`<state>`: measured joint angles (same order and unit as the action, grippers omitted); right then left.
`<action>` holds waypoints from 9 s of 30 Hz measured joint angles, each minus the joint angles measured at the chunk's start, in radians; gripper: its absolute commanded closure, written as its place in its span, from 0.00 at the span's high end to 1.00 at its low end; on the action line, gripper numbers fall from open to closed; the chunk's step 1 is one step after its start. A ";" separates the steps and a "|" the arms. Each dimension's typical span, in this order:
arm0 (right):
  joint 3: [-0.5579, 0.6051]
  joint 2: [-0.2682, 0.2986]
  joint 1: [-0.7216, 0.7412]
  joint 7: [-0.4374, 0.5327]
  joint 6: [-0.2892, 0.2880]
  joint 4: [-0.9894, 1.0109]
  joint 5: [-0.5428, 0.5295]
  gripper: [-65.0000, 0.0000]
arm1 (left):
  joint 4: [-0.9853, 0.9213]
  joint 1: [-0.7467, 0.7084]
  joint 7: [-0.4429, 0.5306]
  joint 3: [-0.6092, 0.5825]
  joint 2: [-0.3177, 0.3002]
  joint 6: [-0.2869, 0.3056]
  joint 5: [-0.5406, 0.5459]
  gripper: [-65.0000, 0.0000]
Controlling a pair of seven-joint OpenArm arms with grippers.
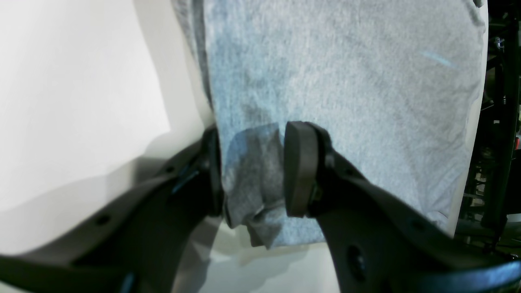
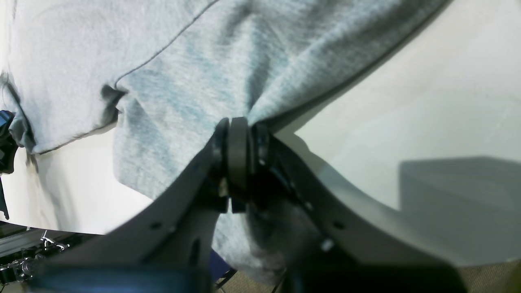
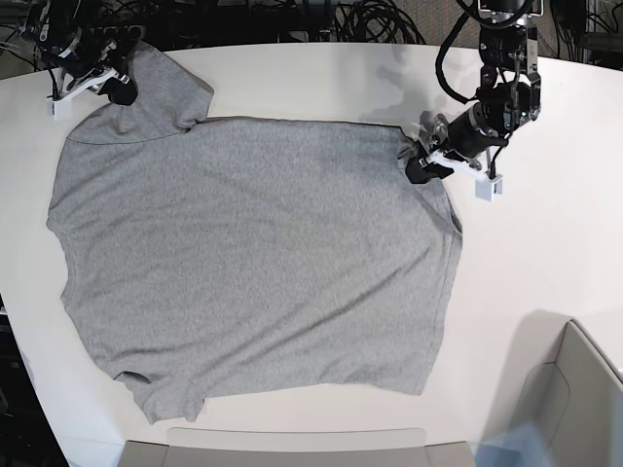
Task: Fold the T-shirt properly
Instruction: 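Adjust the left gripper's grip on the shoulder edge, holding with right, then lift the shoulders and drag them toward the hem with both grippers, then release the shoulders and lay the folded layer flat, then move both grippers along the shirt sides toward the hem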
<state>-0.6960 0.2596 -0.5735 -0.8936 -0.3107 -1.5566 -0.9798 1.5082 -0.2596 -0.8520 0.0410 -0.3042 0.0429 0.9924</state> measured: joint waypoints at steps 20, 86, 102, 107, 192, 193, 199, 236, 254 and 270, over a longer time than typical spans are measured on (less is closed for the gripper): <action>0.003 0.031 0.011 -0.005 0.005 -0.001 0.014 0.00 | 0.004 -0.003 -0.011 0.000 -0.020 -0.011 -0.010 0.00; 0.333 0.084 0.406 -0.023 0.004 -0.140 0.453 0.00 | -0.018 0.264 -0.188 0.314 0.009 -0.054 -0.079 0.00; 0.337 0.118 0.640 -0.015 0.002 0.072 0.441 0.00 | -0.219 0.411 -0.193 0.302 -0.026 -0.054 -0.075 0.00; 0.428 0.120 0.709 0.010 0.004 0.212 0.456 0.00 | -0.282 0.483 -0.183 0.302 -0.026 -0.047 -0.068 0.00; 0.333 0.205 0.576 0.134 0.007 -0.024 0.447 0.37 | 0.239 0.123 -0.092 0.103 -0.147 -0.295 -0.058 0.10; 0.336 0.205 0.579 0.136 0.007 -0.041 0.443 0.34 | 0.233 0.132 -0.089 0.103 -0.138 -0.302 -0.074 0.10; 0.538 0.205 0.637 0.142 0.010 0.100 0.449 0.25 | 0.108 0.267 -0.087 0.092 -0.067 -0.297 -0.067 0.10; 0.563 0.244 0.449 0.225 -0.015 0.183 0.393 0.25 | -0.256 0.200 0.207 0.110 0.040 -0.189 0.025 0.10; 0.455 0.254 0.068 0.265 0.008 -0.083 0.409 0.25 | 0.096 -0.243 0.201 0.172 0.042 -0.183 0.029 0.10; 0.282 0.199 0.089 0.130 0.004 -0.284 0.446 0.25 | 0.224 -0.117 -0.238 0.379 0.053 -0.290 -0.065 0.10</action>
<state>-0.4137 0.4587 -0.4847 -0.7631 -0.3069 -1.8408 -0.5343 1.7325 -0.3767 -1.0897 0.4198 -0.2512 -0.2474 0.9276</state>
